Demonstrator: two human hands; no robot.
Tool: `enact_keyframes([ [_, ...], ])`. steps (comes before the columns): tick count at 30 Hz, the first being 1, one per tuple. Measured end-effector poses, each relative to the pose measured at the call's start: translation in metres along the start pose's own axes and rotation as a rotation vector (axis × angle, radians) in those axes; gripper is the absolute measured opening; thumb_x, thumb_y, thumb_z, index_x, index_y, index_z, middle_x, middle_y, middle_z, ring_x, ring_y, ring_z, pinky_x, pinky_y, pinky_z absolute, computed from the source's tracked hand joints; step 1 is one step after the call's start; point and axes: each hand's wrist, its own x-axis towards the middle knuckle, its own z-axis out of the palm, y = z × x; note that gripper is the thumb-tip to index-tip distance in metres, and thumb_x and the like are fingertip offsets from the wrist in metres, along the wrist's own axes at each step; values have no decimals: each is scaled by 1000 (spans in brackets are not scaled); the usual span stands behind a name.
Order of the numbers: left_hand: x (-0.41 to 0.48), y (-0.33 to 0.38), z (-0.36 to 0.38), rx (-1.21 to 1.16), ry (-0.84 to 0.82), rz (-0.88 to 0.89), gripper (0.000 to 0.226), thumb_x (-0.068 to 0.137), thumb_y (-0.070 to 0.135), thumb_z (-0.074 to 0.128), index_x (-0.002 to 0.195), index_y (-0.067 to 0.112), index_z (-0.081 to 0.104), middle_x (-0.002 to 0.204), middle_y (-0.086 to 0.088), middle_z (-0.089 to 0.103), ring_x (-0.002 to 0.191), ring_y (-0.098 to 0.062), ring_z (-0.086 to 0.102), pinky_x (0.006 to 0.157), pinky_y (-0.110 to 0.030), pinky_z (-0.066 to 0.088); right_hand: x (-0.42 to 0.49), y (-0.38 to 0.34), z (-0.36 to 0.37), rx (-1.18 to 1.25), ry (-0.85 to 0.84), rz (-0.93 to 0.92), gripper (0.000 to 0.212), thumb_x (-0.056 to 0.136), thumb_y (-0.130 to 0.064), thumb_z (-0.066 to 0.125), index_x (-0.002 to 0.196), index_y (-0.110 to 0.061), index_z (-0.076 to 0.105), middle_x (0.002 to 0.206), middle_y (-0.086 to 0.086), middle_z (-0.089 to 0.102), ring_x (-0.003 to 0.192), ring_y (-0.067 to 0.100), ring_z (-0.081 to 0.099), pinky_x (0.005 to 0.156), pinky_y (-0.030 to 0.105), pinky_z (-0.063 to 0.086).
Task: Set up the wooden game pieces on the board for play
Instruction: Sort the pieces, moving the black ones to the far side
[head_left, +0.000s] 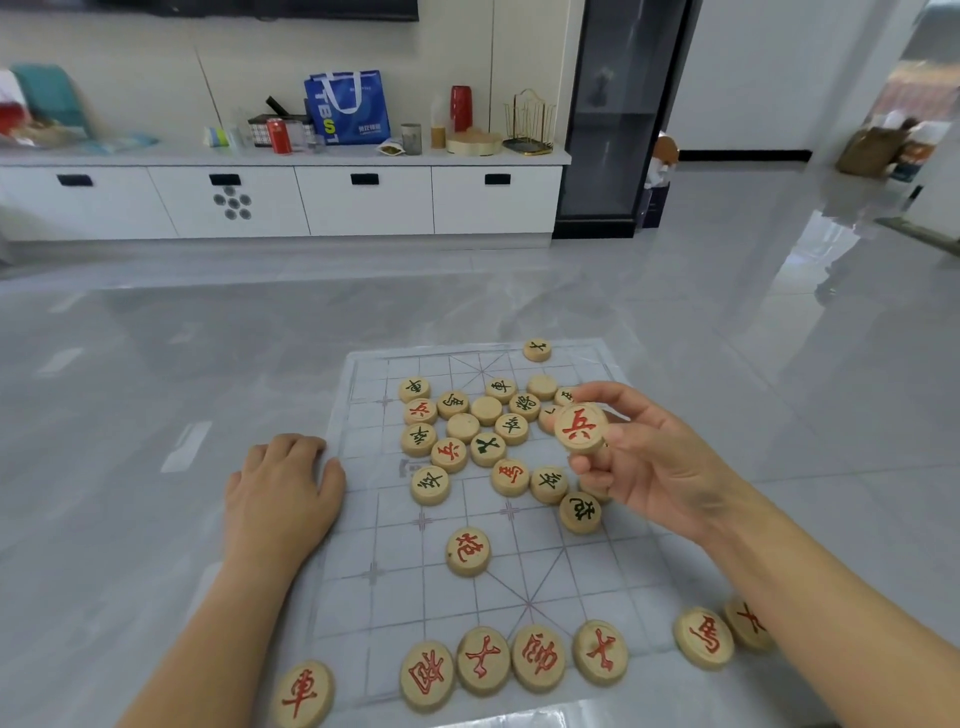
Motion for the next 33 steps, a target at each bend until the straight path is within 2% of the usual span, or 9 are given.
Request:
enact_keyframes([
  [5, 0, 0, -1, -2, -12, 9, 47, 84, 42, 36, 113, 15, 61, 118, -4, 59, 108, -30, 48, 88, -44, 39, -14, -1, -7, -37, 99, -47, 50, 55, -19, 86, 101, -16, 67, 97, 19, 59, 69, 24, 62, 53, 25, 43],
  [8, 1, 0, -1, -4, -6, 14, 51, 81, 44, 34, 113, 15, 61, 117, -5, 59, 107, -31, 48, 88, -44, 38, -22, -2, -16, -73, 257, -64, 64, 42, -28, 92, 100, -16, 67, 92, 15, 66, 69, 22, 65, 52, 22, 47],
  [12, 1, 0, -1, 2, -9, 13, 51, 81, 44, 33, 114, 16, 61, 118, -5, 59, 108, -30, 47, 88, -44, 38, -28, 1, -22, -489, 496, -91, 84, 27, -60, 87, 94, -16, 63, 78, 2, 71, 66, 13, 66, 47, 15, 43],
  [14, 2, -1, 0, 3, -7, 12, 52, 81, 45, 33, 114, 16, 61, 119, -5, 58, 108, -31, 47, 88, -44, 38, -33, -1, -29, -579, 577, -135, 69, 35, -60, 85, 85, -18, 64, 72, 0, 69, 65, 13, 65, 47, 13, 41],
  [18, 2, -1, 1, 7, -8, 16, 53, 81, 45, 33, 115, 15, 61, 120, -6, 58, 110, -32, 46, 89, -45, 38, -45, -8, -54, -712, 753, -153, 21, 66, -26, 82, 73, -19, 63, 77, 4, 68, 67, 7, 60, 56, 7, 43],
  [21, 2, -2, 0, 7, -3, 14, 54, 81, 46, 33, 115, 15, 61, 120, -7, 58, 111, -33, 46, 90, -47, 38, -52, 0, -60, -1073, 693, -58, 20, 68, -29, 81, 73, -23, 63, 80, -3, 69, 70, 2, 59, 61, 12, 40],
  [23, 2, -1, 0, 7, 2, 12, 54, 80, 46, 34, 114, 15, 61, 120, -8, 58, 111, -34, 46, 89, -47, 38, -53, 6, -56, -1176, 622, -34, 19, 69, -34, 80, 74, -26, 64, 79, -6, 67, 73, 4, 58, 62, 15, 42],
  [27, 2, -2, 0, 17, -5, 20, 55, 80, 47, 32, 114, 15, 61, 120, -7, 58, 110, -34, 46, 89, -47, 38, -41, 19, -44, -1533, 380, 65, 20, 69, -45, 74, 77, -37, 57, 83, -10, 55, 79, 5, 52, 70, 24, 44],
  [33, 3, -3, 1, 21, 0, 29, 56, 81, 48, 31, 114, 15, 62, 119, -7, 59, 109, -33, 47, 88, -48, 40, -21, 28, -41, -1587, 324, 51, 19, 73, -44, 70, 84, -37, 56, 91, -8, 53, 88, 10, 52, 76, 24, 42],
])
